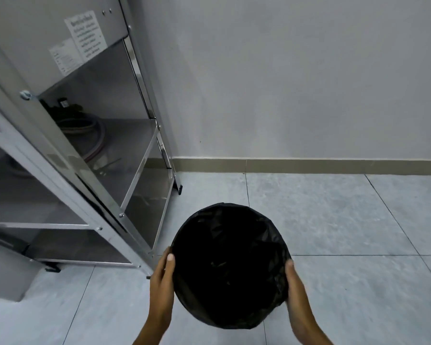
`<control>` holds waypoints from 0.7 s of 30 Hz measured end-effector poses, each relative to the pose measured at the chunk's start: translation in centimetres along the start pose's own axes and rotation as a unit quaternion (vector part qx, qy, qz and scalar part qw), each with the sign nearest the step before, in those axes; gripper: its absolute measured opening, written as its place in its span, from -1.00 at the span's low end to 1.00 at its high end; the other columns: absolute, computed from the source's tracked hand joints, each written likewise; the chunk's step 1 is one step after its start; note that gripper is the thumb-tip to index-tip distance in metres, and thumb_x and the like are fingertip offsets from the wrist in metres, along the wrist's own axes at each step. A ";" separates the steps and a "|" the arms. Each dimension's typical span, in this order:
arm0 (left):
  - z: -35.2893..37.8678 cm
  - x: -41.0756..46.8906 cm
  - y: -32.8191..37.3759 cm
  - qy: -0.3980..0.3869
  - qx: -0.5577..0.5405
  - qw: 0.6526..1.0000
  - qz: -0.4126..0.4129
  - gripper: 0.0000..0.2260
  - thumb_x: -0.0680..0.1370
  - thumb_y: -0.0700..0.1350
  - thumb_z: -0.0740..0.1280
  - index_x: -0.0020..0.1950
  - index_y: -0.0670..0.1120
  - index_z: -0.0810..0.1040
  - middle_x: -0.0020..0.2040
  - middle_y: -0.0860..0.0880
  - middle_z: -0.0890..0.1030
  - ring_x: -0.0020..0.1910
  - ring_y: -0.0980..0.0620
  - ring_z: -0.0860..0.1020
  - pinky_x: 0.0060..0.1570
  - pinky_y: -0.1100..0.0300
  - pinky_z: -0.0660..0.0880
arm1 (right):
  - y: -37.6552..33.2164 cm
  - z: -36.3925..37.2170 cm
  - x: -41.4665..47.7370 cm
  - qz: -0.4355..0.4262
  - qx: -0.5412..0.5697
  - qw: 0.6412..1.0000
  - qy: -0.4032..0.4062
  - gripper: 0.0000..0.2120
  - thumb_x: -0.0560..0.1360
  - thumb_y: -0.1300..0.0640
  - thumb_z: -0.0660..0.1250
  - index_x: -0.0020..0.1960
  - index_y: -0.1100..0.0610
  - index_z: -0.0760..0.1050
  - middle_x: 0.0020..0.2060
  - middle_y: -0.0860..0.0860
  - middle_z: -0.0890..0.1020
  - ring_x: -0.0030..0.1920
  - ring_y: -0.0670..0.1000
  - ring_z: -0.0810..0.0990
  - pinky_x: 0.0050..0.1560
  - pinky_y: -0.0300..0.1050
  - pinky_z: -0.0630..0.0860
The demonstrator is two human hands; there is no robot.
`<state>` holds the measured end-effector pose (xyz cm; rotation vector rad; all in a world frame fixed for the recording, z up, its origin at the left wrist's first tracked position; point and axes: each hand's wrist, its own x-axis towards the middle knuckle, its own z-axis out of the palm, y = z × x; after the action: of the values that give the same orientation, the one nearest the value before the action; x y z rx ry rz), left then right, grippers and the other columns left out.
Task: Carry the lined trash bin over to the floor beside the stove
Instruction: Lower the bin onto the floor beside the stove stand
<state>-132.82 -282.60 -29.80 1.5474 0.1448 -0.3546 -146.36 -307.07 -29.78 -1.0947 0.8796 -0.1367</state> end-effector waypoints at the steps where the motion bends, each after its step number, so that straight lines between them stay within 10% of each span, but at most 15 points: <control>1: 0.3 -0.4 -0.4 -0.010 -0.024 1.000 -0.012 -0.54 0.62 0.22 0.22 0.44 0.07 0.54 0.37 0.08 0.61 0.40 0.07 0.51 0.44 0.01 0.37 | 1.1 -0.2 0.0 0.038 0.045 0.998 -0.015 -0.33 0.47 -0.44 0.10 0.47 -0.16 0.38 0.30 -0.12 0.56 0.36 0.02 0.50 0.43 0.14 0.37; 7: 1.6 -0.8 -2.1 -0.044 -0.132 0.987 -0.083 -0.38 0.55 0.42 0.14 0.46 0.10 0.51 0.39 0.04 0.60 0.42 -0.01 0.50 0.51 -0.10 0.26 | 2.7 1.5 -0.2 0.052 0.203 0.975 -0.077 -0.33 0.49 -0.44 -0.02 0.41 -0.11 0.46 0.33 -0.04 0.61 0.36 0.08 0.53 0.41 0.12 0.36; 21: 4.9 7.7 0.5 -0.048 -0.102 0.993 -0.031 -0.28 0.45 0.48 0.19 0.49 0.12 0.47 0.40 0.07 0.58 0.41 -0.01 0.50 0.50 -0.12 0.30 | -1.1 4.5 8.0 -0.026 0.112 0.990 -0.085 -0.26 0.42 -0.56 0.03 0.46 -0.22 0.41 0.41 -0.08 0.53 0.41 0.07 0.46 0.35 0.34 0.43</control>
<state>-126.07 -288.43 -31.60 1.3235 0.1498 -0.4499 -137.69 -308.40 -32.54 -0.9052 0.6665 -0.1788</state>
